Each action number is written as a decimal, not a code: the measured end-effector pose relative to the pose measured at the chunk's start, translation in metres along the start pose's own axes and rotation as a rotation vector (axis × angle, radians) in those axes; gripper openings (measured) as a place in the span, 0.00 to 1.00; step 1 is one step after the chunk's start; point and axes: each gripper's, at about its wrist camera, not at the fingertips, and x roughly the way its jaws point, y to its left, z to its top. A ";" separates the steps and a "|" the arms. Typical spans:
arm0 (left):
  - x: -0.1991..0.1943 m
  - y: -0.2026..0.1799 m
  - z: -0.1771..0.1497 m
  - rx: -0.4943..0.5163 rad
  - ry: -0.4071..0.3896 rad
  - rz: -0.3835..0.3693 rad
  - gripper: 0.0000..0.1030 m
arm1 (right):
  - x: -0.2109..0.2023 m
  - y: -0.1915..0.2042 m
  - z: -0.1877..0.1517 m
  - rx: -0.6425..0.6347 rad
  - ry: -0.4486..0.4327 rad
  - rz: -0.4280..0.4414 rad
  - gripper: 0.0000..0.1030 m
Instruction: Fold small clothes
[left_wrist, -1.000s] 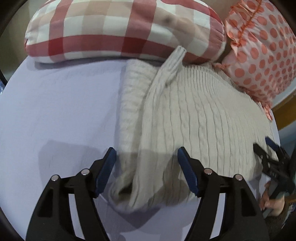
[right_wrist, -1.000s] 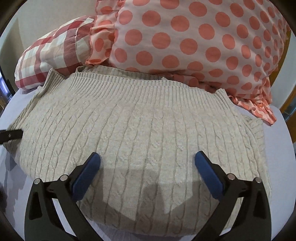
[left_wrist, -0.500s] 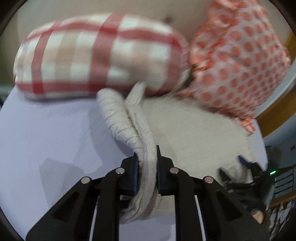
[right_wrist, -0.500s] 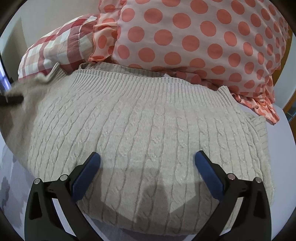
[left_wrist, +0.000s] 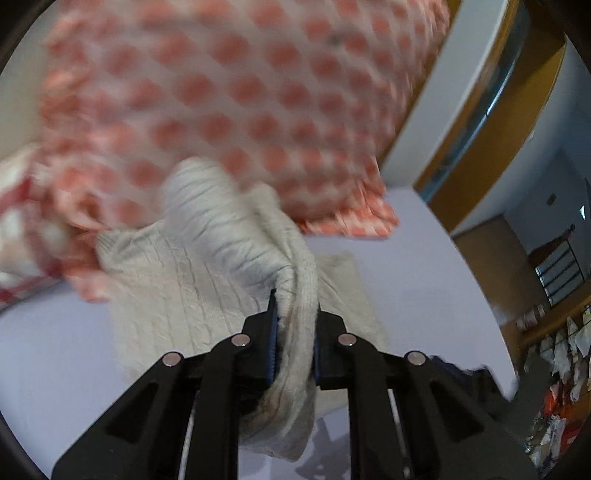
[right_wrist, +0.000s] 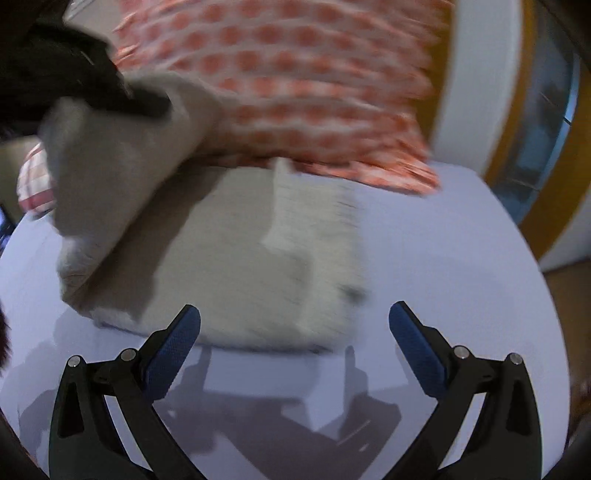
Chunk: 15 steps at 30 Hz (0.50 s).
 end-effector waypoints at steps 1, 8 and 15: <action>0.013 -0.006 -0.003 0.005 0.024 0.009 0.14 | -0.002 -0.011 -0.004 0.010 0.003 -0.020 0.99; 0.053 -0.051 -0.023 0.163 0.112 -0.107 0.17 | -0.013 -0.072 -0.010 0.150 -0.007 -0.056 0.99; 0.002 -0.044 -0.031 0.145 0.044 -0.267 0.19 | -0.014 -0.084 0.002 0.245 -0.032 0.061 0.99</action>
